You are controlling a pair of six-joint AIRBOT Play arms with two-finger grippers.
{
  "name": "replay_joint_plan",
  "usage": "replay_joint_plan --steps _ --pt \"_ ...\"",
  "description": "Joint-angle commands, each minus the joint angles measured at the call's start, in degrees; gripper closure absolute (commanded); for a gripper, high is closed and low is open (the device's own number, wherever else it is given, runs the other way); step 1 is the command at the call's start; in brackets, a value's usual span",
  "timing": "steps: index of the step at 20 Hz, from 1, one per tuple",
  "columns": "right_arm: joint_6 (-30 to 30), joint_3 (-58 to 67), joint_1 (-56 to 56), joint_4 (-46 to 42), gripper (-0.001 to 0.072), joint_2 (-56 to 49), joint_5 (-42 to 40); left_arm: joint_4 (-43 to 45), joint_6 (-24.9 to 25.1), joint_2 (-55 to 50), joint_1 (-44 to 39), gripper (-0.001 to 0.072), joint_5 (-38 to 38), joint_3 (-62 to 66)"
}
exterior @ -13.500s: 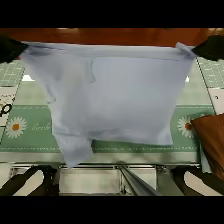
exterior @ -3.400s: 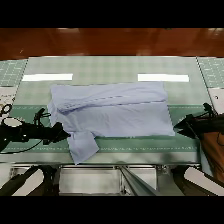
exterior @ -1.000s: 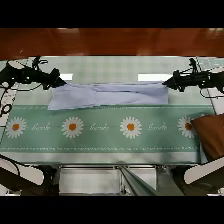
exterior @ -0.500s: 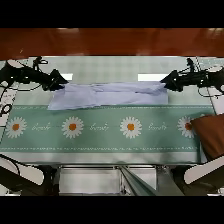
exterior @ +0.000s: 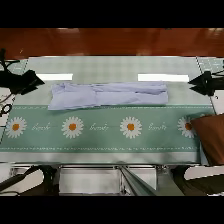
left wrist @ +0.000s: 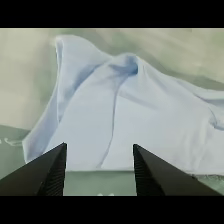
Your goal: Fold the shirts.
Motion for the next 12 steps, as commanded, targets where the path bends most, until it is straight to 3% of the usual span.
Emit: replay_joint_plan --steps 1,7,12 --pt "-1.6 -8.4 1.4 1.8 0.0288 -0.7 -6.2 -3.0 -0.5 12.5 -3.9 0.0202 7.5 -16.7" --pt "-1.6 -8.4 8.8 11.9 0.0288 -8.3 -9.5 -6.8 -0.7 13.6 -9.4 0.0202 9.0 -20.9" --pt "-1.6 -6.8 13.3 14.7 0.0288 -10.8 -11.2 -7.4 -0.7 13.6 -9.4 0.0202 9.2 -20.9"
